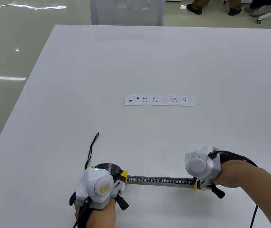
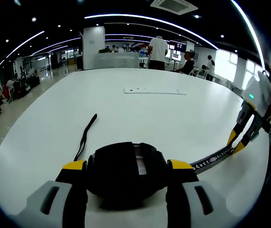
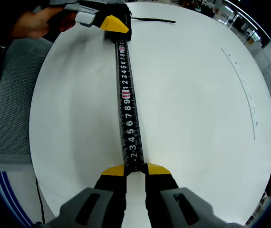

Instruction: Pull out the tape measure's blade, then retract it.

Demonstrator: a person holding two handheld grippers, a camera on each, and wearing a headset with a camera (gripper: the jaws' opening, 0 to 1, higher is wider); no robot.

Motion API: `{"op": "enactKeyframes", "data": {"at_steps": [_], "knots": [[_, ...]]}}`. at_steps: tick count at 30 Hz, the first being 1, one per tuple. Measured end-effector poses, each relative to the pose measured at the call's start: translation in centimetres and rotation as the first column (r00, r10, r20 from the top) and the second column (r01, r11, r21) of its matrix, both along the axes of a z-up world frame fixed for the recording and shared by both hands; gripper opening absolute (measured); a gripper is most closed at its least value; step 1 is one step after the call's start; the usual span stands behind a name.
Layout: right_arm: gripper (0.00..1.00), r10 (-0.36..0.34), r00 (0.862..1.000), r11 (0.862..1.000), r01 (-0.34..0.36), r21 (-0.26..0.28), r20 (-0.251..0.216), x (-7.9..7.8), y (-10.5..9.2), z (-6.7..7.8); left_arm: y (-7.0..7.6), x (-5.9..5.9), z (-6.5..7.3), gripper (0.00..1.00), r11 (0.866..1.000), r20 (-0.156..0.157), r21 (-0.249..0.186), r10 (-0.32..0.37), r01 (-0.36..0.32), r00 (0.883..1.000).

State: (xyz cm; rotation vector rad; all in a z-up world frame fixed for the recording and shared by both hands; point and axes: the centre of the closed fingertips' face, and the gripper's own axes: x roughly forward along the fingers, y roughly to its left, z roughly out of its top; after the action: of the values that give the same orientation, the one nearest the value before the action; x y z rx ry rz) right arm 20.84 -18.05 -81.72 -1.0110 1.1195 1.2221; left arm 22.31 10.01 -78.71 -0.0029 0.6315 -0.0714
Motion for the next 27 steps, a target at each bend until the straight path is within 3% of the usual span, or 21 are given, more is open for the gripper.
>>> {"op": "enactKeyframes", "data": {"at_steps": [7,14,27], "knots": [[0.13,0.011,1.0,1.0,-0.011,-0.01,-0.002,0.0,0.0,-0.1,-0.1,0.0,-0.3,0.61,0.999,-0.011,0.026,-0.023,0.023,1.0],[0.14,0.019,1.0,1.0,-0.019,-0.01,-0.001,0.1,0.1,0.0,-0.6,-0.4,0.3,0.6,0.999,-0.012,0.043,-0.031,0.031,0.999],[0.13,0.007,1.0,0.999,-0.008,0.048,0.001,0.0,0.2,0.2,-0.9,-0.2,0.0,0.6,0.998,-0.008,0.04,-0.04,0.04,0.999]]}}
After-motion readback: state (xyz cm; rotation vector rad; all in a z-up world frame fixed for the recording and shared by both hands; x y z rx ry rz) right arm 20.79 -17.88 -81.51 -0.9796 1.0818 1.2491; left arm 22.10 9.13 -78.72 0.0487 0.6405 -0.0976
